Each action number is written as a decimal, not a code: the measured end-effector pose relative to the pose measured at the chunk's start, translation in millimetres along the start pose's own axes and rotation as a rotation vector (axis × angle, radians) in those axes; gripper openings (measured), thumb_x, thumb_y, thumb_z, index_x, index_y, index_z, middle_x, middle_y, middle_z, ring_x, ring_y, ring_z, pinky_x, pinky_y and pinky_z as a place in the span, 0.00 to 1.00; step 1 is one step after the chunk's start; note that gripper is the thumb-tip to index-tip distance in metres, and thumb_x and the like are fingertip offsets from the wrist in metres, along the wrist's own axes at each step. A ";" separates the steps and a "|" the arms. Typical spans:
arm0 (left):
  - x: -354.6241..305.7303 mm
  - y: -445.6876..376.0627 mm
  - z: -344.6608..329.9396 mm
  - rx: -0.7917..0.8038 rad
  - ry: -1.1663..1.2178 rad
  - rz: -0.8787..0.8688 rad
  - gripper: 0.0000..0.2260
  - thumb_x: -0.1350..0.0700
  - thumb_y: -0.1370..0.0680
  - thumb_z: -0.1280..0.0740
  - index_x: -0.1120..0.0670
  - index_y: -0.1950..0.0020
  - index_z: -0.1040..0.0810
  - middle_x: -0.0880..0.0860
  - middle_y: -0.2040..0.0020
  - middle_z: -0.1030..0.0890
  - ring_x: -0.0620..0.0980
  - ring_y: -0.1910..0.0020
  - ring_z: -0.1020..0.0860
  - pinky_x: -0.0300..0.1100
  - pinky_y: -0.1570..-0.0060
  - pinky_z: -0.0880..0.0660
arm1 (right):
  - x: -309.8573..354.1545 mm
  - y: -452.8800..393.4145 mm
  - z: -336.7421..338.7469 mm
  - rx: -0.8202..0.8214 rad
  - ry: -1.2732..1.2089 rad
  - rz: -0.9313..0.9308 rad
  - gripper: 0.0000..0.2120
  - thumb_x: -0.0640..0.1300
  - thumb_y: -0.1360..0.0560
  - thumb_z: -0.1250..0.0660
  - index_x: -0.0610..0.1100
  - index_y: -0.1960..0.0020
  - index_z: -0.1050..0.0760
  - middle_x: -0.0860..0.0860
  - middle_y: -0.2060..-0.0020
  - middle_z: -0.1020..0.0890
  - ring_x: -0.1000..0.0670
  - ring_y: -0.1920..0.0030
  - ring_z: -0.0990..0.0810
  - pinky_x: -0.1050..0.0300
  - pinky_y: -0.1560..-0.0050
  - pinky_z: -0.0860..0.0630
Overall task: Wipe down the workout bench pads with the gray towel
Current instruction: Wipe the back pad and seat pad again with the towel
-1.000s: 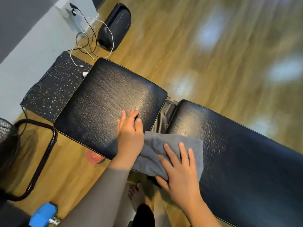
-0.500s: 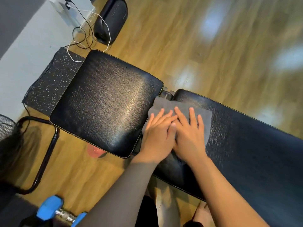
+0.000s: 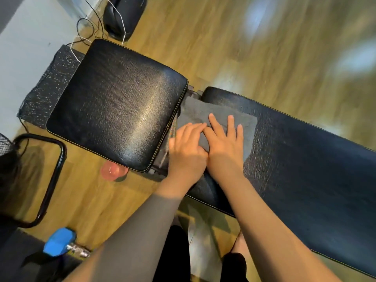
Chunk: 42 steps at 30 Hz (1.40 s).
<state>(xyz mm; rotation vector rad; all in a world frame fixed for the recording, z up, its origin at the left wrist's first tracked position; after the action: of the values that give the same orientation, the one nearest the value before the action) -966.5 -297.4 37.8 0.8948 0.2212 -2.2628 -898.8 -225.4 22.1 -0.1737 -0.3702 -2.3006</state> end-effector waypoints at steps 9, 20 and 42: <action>-7.7 116.2 -13.1 -0.062 0.029 -0.039 0.25 0.57 0.31 0.44 0.55 0.36 0.22 0.49 0.35 0.21 0.52 0.33 0.28 0.52 0.36 0.33 | -1.7 116.9 -34.5 -0.067 0.073 0.023 0.20 0.53 0.24 0.44 0.52 0.34 0.31 0.48 0.26 0.30 0.29 0.27 0.35 0.31 0.29 0.42; -8.4 71.2 -24.5 -0.135 0.077 0.023 0.27 0.54 0.25 0.42 0.56 0.25 0.32 0.54 0.24 0.32 0.53 0.22 0.38 0.53 0.24 0.43 | -35.9 62.0 -11.3 -0.030 0.023 0.077 0.26 0.56 0.26 0.38 0.54 0.29 0.29 0.50 0.24 0.33 0.32 0.24 0.40 0.31 0.28 0.43; 42.6 53.9 -50.2 0.039 -0.107 0.560 0.29 0.51 0.17 0.42 0.47 0.19 0.50 0.49 0.17 0.54 0.47 0.19 0.59 0.52 0.23 0.63 | -81.1 144.2 -17.4 0.006 0.013 -0.019 0.35 0.54 0.35 0.22 0.51 0.32 0.30 0.48 0.25 0.32 0.30 0.25 0.39 0.28 0.30 0.40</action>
<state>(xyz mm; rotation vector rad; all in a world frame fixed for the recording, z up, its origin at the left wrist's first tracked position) -926.6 -341.6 -23.0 0.7385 -0.1137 -1.7872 -738.3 -268.9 16.6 -0.1524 -0.3738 -2.3184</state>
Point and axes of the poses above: each hand's wrist, its own y-axis away from the middle knuckle, its own z-axis out of the back of the hand, x = y × z, the point moved 10 cm from there along -y, towards the middle knuckle
